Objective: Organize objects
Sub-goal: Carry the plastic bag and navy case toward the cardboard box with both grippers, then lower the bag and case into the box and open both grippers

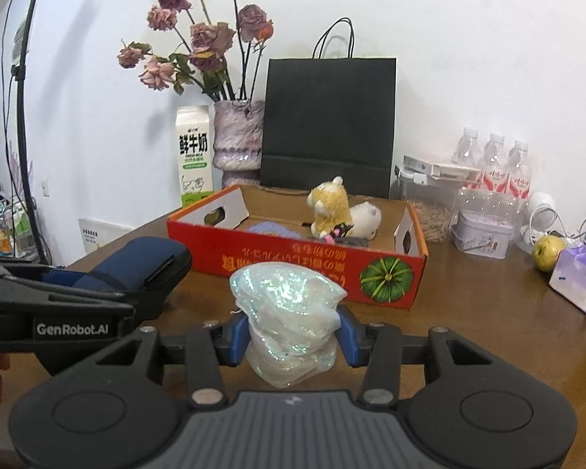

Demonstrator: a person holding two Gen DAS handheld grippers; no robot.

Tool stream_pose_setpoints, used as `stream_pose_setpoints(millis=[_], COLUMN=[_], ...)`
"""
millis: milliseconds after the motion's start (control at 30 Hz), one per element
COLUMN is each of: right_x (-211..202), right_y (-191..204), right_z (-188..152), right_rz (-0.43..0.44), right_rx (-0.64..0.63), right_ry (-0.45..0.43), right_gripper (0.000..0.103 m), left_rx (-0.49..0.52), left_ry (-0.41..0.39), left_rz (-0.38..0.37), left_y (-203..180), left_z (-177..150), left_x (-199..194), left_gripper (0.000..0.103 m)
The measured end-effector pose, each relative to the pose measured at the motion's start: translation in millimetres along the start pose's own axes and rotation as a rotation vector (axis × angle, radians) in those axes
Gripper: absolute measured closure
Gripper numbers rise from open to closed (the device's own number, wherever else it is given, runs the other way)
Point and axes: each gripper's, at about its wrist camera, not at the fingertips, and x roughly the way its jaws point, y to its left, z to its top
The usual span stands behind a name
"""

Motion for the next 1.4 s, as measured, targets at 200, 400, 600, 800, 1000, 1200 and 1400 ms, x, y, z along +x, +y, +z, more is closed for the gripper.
stream_pose_setpoints(millis=[200, 400, 600, 800, 1000, 1200, 1400], right_x=[5.8, 20.8, 45.7, 75.6, 104.9, 132.2, 155.7], right_y=[-3.1, -8.0, -16.5, -29.8, -41.7, -53.7, -61.9], right_z=[21.0, 44.7, 58.4, 68.8, 81.9, 92.5, 104.1], right_rz=[-0.015, -0.027, -0.031, -0.035, -0.046, -0.060, -0.070], right_rx=[-0.013, -0.014, 0.013, 0.043, 0.048, 0.056, 0.047], right_ry=[-0.030, -0.061, -0.081, -0.093, -0.099, -0.100, -0.108], right_gripper=[0.058, 0.058, 0.058, 0.058, 0.058, 0.058, 0.058], left_rx=[-0.016, -0.022, -0.040, -0.059, -0.055, -0.053, -0.058], left_ry=[-0.033, -0.067, -0.094, -0.101, -0.102, -0.109, -0.100], left_rz=[0.009, 0.016, 0.024, 0.012, 0.007, 0.023, 0.031], left_y=[-2.2, -3.7, -6.3, -6.5, -6.9, -4.8, -3.1], left_z=[21.8, 44.7, 65.6, 82.7, 99.2, 116.8, 130.3], left_x=[8.6, 21.8, 45.9, 74.7, 104.2, 134.2, 161.4], left_gripper=[0.039, 0.039, 0.040, 0.040, 0.040, 0.040, 0.040])
